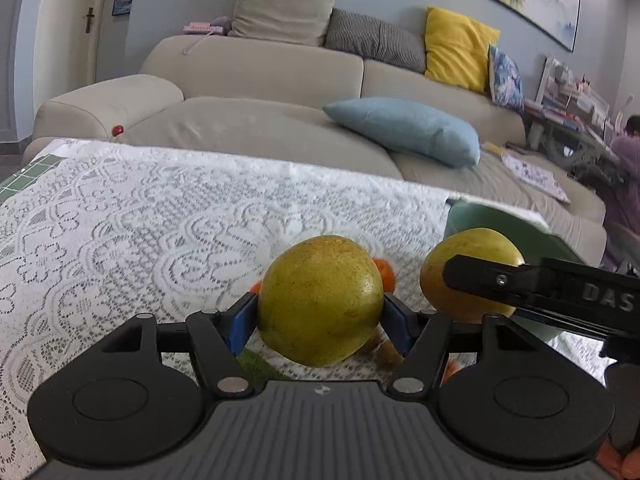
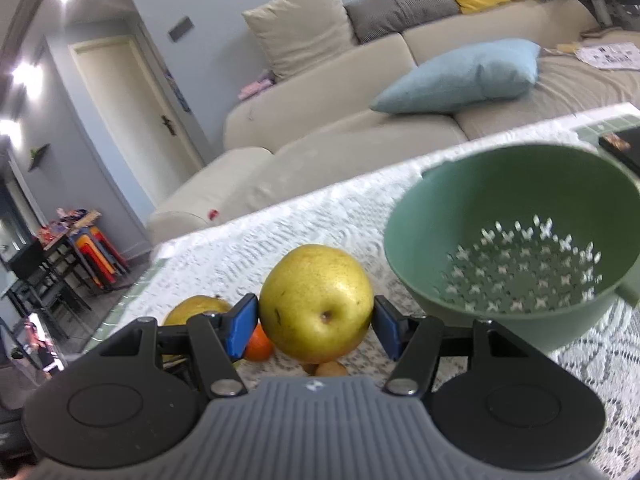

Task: Organize fruits
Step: 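Lift both held pears and carry them over the green colander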

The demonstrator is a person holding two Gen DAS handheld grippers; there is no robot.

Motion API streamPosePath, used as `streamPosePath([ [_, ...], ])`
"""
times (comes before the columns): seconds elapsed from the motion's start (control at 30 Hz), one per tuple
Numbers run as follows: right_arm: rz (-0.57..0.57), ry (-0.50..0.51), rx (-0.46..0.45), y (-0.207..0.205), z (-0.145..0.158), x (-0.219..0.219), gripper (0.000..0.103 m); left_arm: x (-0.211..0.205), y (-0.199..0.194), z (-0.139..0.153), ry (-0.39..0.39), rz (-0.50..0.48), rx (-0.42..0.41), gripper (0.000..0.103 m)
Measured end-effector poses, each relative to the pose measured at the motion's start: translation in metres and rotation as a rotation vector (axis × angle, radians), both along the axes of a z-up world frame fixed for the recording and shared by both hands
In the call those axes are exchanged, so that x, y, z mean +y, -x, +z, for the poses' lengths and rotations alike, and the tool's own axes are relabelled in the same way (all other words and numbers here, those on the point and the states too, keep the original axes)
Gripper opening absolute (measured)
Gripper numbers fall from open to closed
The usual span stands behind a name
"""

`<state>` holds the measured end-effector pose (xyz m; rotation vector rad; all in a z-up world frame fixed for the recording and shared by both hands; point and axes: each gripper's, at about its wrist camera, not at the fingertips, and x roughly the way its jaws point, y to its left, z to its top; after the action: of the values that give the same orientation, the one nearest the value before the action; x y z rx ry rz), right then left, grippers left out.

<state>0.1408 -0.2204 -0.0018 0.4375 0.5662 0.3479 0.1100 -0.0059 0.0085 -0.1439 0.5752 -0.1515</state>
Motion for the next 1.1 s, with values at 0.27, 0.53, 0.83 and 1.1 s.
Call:
streamPosePath([
  [0.27,-0.008,0.157,-0.162,0.012,0.036,-0.013,0.059,-0.022,-0.003,0.028,0.017,-0.004,-0.033,0.076],
  [0.53,-0.019,0.319,-0.138,-0.006,0.048,-0.044,0.059,-0.052,-0.028,0.051,0.051,-0.063,0.009,0.076],
  [0.83,0.066,0.508,-0.004,-0.044,0.045,-0.076,0.059,-0.107,-0.065,0.071,-0.017,-0.209,0.078,0.076],
  [1.1,0.112,0.563,0.141,-0.071,0.016,-0.087,0.059,-0.149,-0.106,0.052,-0.073,-0.31,0.232,0.076],
])
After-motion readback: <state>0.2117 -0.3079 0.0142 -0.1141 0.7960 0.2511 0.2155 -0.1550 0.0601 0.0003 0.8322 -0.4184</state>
